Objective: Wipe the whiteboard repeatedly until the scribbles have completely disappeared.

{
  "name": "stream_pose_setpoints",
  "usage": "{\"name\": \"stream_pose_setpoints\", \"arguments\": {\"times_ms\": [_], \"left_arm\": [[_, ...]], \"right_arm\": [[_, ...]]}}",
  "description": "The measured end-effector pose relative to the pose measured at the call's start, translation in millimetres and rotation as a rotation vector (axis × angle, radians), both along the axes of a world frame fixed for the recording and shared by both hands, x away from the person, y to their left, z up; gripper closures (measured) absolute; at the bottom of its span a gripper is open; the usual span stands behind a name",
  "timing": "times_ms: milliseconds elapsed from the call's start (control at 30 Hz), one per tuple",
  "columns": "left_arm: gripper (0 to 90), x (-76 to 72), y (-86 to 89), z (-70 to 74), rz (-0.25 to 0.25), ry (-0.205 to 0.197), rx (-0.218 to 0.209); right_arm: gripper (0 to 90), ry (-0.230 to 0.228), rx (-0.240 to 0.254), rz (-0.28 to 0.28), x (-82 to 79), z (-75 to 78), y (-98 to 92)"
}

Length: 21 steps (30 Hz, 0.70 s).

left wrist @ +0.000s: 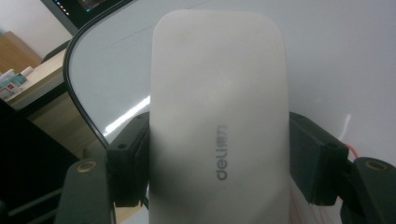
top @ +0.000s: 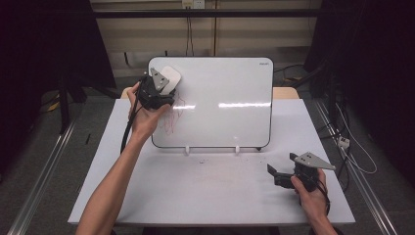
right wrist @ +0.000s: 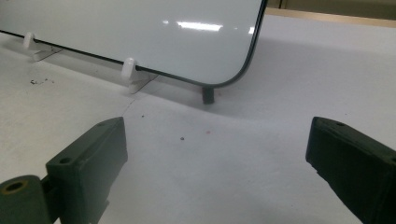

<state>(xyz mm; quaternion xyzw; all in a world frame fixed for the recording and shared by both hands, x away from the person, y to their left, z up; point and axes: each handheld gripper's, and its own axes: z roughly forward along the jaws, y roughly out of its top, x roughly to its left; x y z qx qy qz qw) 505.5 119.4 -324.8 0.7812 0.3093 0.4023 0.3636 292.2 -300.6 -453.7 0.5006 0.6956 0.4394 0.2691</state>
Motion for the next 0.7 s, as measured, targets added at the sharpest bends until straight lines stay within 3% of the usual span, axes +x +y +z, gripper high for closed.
{"name": "stream_pose_setpoints", "arguments": {"times_ms": [567, 700], "left_arm": [[31.1, -7.0, -3.6, -13.3, -0.021, -0.003, 0.0], [31.1, -13.2, -8.9, -20.0, -0.035, -0.008, 0.02]], "right_arm": [[5.5, 0.003, 0.001, 0.007, 1.5, -0.3, 2.6], [5.6, 0.004, -0.004, 0.013, 2.6, -0.7, 4.0]]}}
